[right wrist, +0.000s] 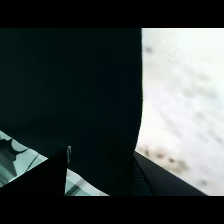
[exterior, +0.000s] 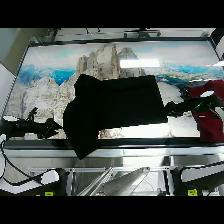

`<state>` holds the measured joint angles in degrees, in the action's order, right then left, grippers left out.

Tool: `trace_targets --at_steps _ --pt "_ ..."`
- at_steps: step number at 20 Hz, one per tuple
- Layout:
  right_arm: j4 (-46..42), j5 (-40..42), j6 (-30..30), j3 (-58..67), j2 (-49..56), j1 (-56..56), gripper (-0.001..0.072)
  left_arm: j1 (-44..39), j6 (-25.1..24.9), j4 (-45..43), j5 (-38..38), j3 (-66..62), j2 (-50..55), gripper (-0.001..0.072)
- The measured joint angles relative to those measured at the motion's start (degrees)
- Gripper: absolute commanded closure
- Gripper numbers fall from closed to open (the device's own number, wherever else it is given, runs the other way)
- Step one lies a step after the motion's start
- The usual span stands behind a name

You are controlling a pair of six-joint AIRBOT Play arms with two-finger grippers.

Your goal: Fold the shirts.

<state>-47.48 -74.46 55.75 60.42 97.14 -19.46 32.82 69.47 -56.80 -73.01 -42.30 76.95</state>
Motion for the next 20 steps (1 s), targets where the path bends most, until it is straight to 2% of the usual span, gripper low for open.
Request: trace_targets --at_steps 7,9,11,13,15,17,20 --pt "-0.1 0.6 0.0 0.0 0.2 1.6 0.0259 -6.3 0.2 2.8 4.6 -0.2 5.1 0.0278" --pt "-0.1 0.6 0.0 -0.1 0.2 1.7 0.0259 -8.7 0.2 3.3 6.0 -0.8 7.7 0.0456" --pt "-0.2 -0.7 0.0 -0.1 0.2 1.7 0.0274 -10.3 -0.3 2.9 5.8 -2.3 9.6 0.0663" --pt "-1.0 -2.1 0.0 -0.1 0.3 1.7 0.0505 -11.1 -0.5 1.6 5.0 -4.0 10.1 0.0686" --pt "-1.8 -2.8 0.0 -0.2 0.3 1.8 0.0696 -11.5 -0.7 1.1 5.4 -5.4 9.3 0.0686" --pt "-1.7 -3.7 0.0 -0.2 0.1 1.9 0.0697 -11.7 -0.9 -0.7 7.1 -6.9 7.5 0.0687" --pt "0.8 -5.4 0.0 0.2 -2.2 2.0 0.0698 -11.8 -1.6 2.7 3.2 -10.1 3.2 0.0687"
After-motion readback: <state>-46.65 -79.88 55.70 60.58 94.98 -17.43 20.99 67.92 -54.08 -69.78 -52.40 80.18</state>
